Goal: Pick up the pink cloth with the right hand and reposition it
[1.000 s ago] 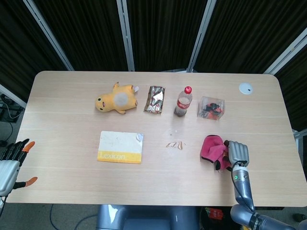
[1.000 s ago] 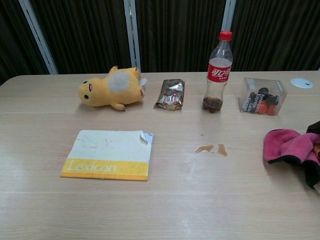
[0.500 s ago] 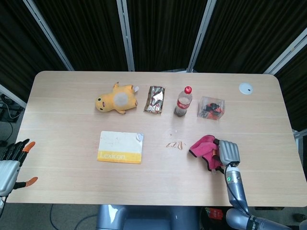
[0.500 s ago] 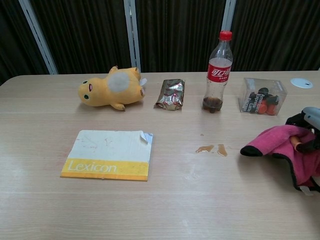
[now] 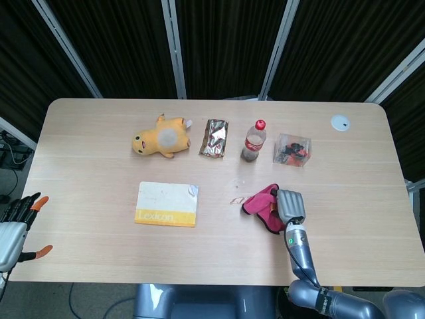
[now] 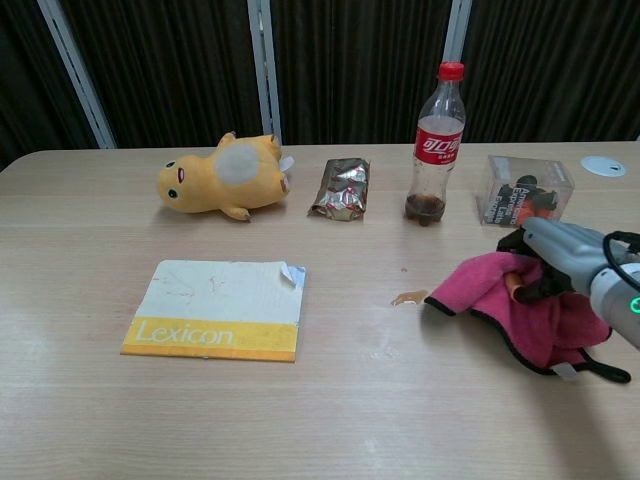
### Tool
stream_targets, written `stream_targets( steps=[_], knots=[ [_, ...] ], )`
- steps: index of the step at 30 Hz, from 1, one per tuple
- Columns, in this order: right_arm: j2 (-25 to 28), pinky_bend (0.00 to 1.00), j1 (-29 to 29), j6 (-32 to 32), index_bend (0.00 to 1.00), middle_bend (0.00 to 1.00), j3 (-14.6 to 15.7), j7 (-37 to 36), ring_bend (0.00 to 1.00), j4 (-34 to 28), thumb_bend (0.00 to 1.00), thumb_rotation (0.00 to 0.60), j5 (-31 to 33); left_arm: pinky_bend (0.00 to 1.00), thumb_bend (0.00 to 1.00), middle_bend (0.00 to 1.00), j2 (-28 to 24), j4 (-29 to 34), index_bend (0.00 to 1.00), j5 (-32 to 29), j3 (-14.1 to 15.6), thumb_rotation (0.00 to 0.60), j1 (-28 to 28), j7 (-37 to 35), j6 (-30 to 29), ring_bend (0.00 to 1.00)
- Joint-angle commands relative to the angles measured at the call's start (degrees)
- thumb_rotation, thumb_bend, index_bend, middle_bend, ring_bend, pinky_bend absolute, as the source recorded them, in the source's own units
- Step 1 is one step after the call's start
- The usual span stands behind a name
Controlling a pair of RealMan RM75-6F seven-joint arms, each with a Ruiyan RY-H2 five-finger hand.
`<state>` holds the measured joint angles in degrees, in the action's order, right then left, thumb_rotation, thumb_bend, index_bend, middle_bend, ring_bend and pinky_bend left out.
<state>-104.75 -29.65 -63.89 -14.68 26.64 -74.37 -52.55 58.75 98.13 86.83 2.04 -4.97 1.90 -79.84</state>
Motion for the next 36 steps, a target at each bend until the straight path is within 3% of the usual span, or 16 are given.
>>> stream_targets(
  steps=[1,10,24,30,36],
  knots=[
    [-2.05,0.76,-1.28,0.35,0.75,0.6,-0.09,1.15,0.52,0.56,0.62,0.6,0.25,0.0,0.03,0.0,-0.03,-0.02,0.09,-0.02,0.01,0.6,-0.02,-0.16,0.05,0.0],
    [-7.47,0.76,-4.33,1.19,0.75,0.6,-0.71,2.47,0.52,2.46,0.62,0.6,0.13,0.0,0.03,0.0,-0.12,0.09,0.09,-0.28,-0.02,0.6,-0.03,-0.37,0.19,0.0],
    [-13.31,0.76,-8.4,3.69,0.75,0.6,-4.88,1.0,0.53,7.62,0.62,0.6,2.62,0.0,0.03,0.0,-0.33,0.3,0.09,-1.17,-0.15,0.6,-0.1,-0.74,0.74,0.0],
    [-15.51,0.76,-9.97,4.84,0.76,0.6,-4.96,1.37,0.53,11.99,0.62,0.6,2.79,0.0,0.03,0.0,-0.57,0.4,0.09,-1.74,-0.26,0.6,-0.18,-1.18,1.13,0.0],
    [-14.38,0.76,-10.01,4.18,0.76,0.6,-3.73,2.85,0.53,14.76,0.62,0.6,1.14,0.0,0.03,0.0,-0.76,0.49,0.09,-2.36,-0.36,0.6,-0.23,-1.5,1.5,0.0]
  ],
)
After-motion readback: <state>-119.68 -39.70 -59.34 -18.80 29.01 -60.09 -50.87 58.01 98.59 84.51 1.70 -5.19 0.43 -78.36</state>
